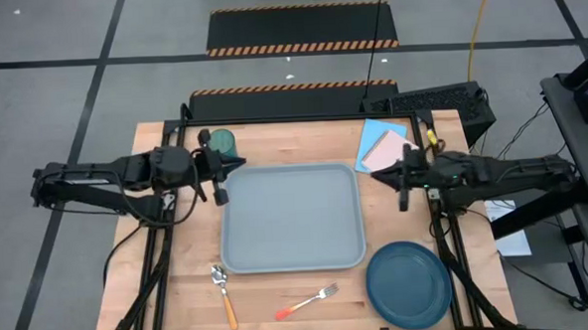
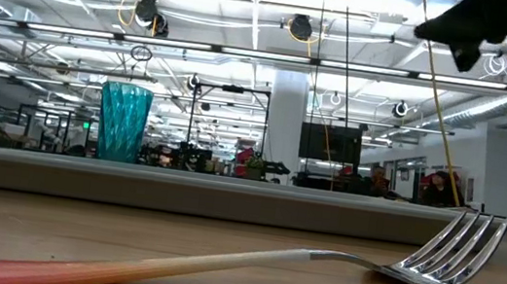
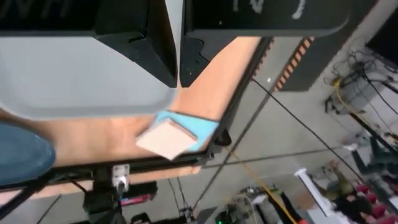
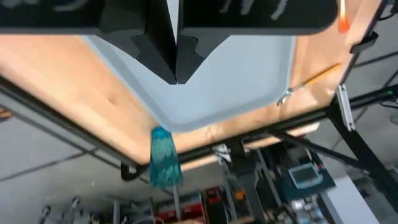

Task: Pick and place plate/cup/fork/spoon on tray
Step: Put the blue cup on the top right of the gray serving tray

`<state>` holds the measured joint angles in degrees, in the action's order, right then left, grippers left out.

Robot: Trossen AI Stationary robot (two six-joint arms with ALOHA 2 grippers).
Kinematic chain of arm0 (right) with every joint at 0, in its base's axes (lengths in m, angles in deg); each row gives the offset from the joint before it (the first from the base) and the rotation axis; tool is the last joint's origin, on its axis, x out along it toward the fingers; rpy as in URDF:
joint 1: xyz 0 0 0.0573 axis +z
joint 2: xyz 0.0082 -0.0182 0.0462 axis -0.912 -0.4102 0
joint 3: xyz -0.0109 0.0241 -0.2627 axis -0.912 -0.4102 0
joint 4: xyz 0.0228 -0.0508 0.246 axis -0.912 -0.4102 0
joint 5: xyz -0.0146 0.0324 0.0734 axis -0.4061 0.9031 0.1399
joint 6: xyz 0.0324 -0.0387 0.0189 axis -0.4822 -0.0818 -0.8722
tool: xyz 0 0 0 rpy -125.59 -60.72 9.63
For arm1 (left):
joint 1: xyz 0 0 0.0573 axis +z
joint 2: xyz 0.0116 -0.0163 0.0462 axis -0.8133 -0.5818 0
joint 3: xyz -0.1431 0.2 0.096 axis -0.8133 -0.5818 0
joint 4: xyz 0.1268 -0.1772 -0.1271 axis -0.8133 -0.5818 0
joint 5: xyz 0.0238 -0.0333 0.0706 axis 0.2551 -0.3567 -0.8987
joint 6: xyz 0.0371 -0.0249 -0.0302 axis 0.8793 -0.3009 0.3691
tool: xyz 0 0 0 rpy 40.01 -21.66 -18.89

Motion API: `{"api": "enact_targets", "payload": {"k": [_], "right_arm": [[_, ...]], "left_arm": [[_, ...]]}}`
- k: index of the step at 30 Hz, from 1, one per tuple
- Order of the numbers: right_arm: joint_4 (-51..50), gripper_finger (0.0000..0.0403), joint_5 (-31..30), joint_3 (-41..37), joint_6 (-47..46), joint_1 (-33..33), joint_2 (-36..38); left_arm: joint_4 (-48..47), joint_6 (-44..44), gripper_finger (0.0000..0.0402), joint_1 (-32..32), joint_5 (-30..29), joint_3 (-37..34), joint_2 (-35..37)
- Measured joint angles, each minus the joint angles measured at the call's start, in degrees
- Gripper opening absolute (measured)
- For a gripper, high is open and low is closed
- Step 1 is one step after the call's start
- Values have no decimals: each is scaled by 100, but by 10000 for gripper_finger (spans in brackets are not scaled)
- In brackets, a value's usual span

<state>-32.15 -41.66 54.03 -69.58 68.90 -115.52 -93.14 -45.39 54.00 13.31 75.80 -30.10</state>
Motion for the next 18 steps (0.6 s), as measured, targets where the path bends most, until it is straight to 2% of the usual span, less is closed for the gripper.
{"api": "enact_targets", "payload": {"k": [7,12,15,18], "right_arm": [[262,0,7,-22,239,4,-1112],[802,0,9,-15,384,4,-1383],[1098,0,4,-13,586,4,-1409],[1183,0,2,-13,629,4,-1411]], "left_arm": [[-1491,-853,24,-90,-125,660,-290],[-2393,-1001,27,-88,-61,1185,-637],[-2802,-1117,51,6,-40,1455,-884],[-3132,-1343,90,177,-57,1656,-1147]]}}
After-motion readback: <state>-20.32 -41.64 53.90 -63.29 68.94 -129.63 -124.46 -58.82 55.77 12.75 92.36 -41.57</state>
